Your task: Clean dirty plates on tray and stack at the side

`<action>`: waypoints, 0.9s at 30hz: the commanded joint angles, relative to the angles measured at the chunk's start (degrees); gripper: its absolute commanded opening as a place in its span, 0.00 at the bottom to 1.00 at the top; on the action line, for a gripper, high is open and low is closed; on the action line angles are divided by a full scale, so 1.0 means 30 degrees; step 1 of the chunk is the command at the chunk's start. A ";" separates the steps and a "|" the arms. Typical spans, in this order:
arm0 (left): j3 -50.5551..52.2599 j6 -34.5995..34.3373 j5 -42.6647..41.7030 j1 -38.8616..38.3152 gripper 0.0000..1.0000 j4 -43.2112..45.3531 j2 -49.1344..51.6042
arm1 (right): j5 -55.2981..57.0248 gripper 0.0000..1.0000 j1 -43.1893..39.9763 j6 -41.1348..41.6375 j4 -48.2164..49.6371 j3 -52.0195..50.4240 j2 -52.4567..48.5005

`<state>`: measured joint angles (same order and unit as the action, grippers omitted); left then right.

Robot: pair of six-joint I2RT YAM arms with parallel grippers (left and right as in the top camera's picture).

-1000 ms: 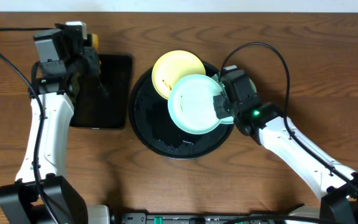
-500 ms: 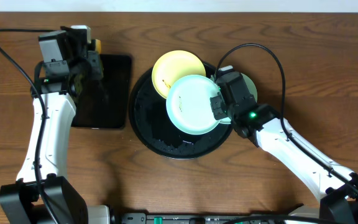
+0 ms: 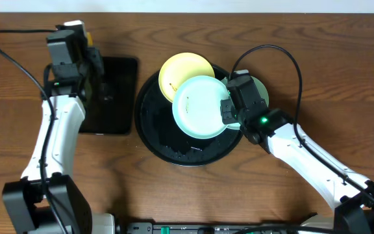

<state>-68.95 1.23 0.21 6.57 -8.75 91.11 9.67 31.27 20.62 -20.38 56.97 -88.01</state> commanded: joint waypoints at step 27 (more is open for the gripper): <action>-0.0415 -0.1807 -0.3555 0.0277 0.07 -0.1865 -0.1974 | -0.3038 0.01 0.0102 0.2550 -0.0408 0.0372 0.0262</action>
<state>-69.14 -0.89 -2.37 6.96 -14.59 85.08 1.67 31.27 27.05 -21.67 56.97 -88.01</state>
